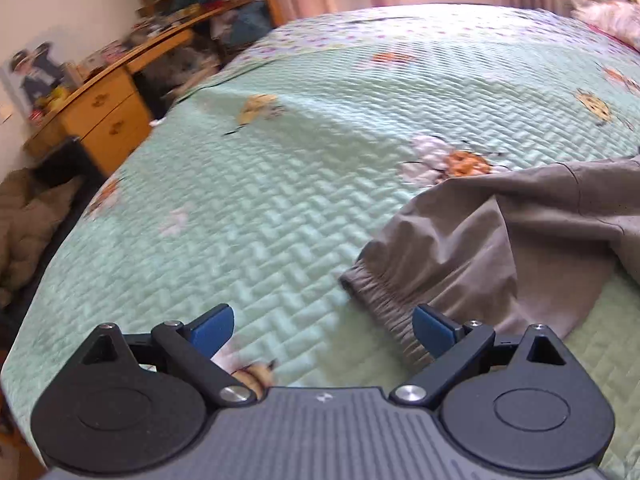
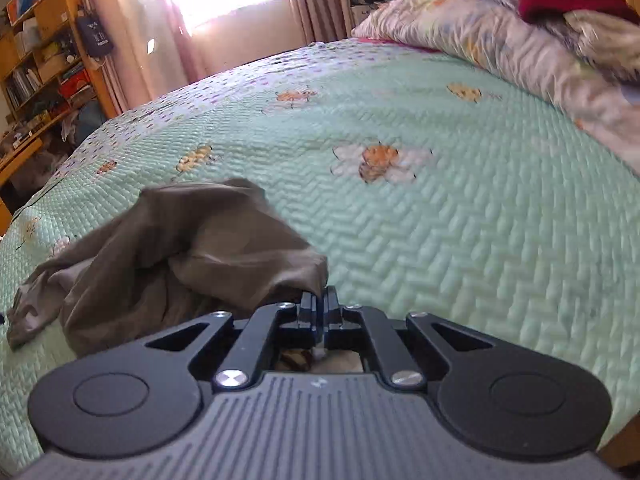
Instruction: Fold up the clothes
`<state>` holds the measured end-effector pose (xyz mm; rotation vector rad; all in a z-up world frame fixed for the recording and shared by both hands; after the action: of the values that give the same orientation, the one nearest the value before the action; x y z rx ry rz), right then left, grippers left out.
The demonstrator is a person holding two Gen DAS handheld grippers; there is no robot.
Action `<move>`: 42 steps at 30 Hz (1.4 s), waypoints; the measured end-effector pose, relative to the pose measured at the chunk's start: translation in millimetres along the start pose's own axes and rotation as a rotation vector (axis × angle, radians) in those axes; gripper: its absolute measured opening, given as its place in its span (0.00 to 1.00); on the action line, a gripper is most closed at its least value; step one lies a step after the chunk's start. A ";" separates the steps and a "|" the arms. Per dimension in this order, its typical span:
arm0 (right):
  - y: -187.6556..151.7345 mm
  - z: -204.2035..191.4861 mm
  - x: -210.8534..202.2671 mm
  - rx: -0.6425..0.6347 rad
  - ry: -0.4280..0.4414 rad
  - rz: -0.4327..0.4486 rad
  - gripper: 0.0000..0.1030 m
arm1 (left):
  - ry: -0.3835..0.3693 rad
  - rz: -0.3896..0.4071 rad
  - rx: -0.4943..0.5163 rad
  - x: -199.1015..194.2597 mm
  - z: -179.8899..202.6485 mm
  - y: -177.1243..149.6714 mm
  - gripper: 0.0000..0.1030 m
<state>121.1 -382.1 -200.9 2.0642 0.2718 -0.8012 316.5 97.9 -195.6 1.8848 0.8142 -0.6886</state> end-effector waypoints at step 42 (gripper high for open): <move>-30.1 -17.4 -6.9 0.060 0.186 0.043 0.28 | -0.314 -0.073 -0.425 11.4 -21.3 -15.2 0.90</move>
<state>109.4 -349.7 -209.4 2.1972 0.3081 -0.5986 314.3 125.2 -203.7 1.3315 0.7584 -0.7649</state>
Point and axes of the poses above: each gripper's, at about its wrist camera, not at the fingertips, and x roughly the way its jaws point, z to its right, y to its top, the point moved 6 cm from there along x, roughly the way its jaws point, and after that the axes turned 12 degrees about x, right-handed, at the moved point
